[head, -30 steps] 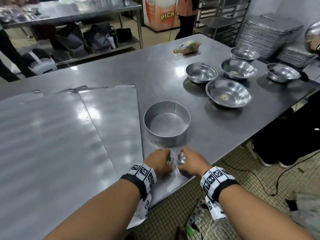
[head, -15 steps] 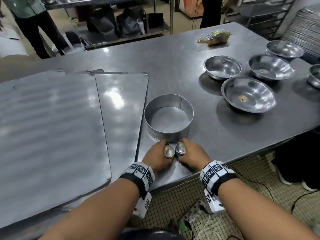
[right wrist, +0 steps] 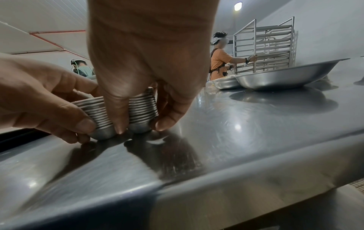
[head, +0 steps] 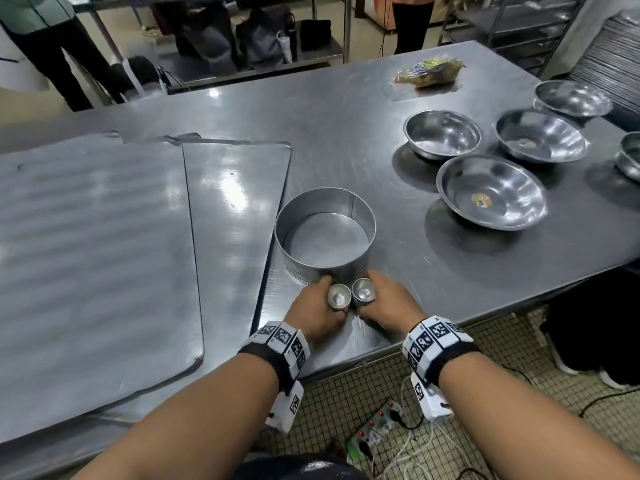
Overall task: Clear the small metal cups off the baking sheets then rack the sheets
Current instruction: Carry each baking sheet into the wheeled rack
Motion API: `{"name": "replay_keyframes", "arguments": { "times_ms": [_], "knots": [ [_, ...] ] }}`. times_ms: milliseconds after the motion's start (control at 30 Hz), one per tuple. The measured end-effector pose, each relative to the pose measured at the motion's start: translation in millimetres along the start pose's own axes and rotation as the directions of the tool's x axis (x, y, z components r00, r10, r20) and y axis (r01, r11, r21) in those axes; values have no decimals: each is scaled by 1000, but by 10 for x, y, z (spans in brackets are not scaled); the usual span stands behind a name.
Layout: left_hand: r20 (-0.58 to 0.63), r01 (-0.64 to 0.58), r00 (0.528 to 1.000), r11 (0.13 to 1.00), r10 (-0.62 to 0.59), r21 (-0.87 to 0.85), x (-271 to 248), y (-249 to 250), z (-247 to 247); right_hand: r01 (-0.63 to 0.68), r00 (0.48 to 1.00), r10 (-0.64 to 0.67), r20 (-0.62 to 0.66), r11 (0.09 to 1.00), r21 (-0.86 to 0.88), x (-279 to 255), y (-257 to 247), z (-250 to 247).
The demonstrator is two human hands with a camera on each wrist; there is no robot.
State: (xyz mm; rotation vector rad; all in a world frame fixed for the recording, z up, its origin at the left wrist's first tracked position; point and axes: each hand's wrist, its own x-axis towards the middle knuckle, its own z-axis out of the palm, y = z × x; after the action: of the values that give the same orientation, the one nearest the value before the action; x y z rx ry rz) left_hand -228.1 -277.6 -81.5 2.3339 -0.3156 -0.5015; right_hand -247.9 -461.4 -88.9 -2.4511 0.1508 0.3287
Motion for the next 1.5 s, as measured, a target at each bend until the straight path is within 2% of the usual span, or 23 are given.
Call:
{"name": "replay_keyframes", "arguments": {
  "times_ms": [133, 233, 333, 367, 400, 467, 567, 633, 700, 900, 967, 1067, 1200, 1300, 1367, 1500],
  "knots": [
    [0, 5, 1000, 1000, -5, 0, 19, -38, 12, 5, 1000, -5, 21, 1000, 20, 1, 24, -17],
    [15, 15, 1000, 999, -16, 47, 42, -98, -9, 2, 995, -6, 102, 999, 32, 1, 69, -102],
    [84, 20, 996, 992, -31, 125, 56, -112, -100, -23, 973, 41, 228, 996, -81, 40, 150, -316],
    [110, 10, 994, 989, -27, 151, 55, -125, -153, -48, 970, 75, 233, 992, -118, 71, 179, -407],
    [126, -1, 992, 985, -21, 174, 55, -147, -214, -77, 972, 107, 208, 986, -148, 99, 189, -506],
    [116, -5, 993, 979, -19, 205, 31, -188, -360, -130, 987, 144, 73, 976, -176, 184, 171, -674],
    [26, 38, 999, 977, -44, 210, -57, -250, -638, -107, 984, 92, -155, 990, -90, 311, -122, -777],
    [-58, 80, 996, 981, -71, 177, -150, -327, -872, -33, 978, 22, -208, 998, -51, 382, -469, -712],
    [-149, 126, 983, 984, -106, 128, -277, -473, -1151, 38, 981, -42, -190, 999, -27, 440, -868, -538],
    [-355, 313, 893, 949, -277, 46, -860, -1305, -2017, 184, 982, -186, 15, 980, 78, 563, -1924, 339],
    [-394, 379, 851, 925, -347, 4, -1126, -1694, -2318, 174, 979, -184, 91, 979, 103, 618, -2238, 657],
    [-436, 471, 783, 880, -444, -51, -1439, -2197, -2650, 111, 983, -124, 138, 989, 97, 724, -2486, 1006],
    [-457, 579, 680, 802, -574, -145, -1787, -2985, -3142, 28, 991, -37, 127, 997, 72, 888, -2885, 1413],
    [-490, 632, 616, 759, -616, -159, -1958, -3504, -3437, -62, 994, 56, 96, 996, 66, 991, -3089, 1663],
    [-491, 658, 595, 736, -636, -157, -2011, -3784, -3595, -130, 990, 124, 70, 988, 89, 1041, -3176, 1811],
    [-441, 689, 590, 707, -676, -162, -2011, -4166, -3782, -203, 979, 205, -12, 975, 96, 1050, -3245, 2003]
  ]
}}
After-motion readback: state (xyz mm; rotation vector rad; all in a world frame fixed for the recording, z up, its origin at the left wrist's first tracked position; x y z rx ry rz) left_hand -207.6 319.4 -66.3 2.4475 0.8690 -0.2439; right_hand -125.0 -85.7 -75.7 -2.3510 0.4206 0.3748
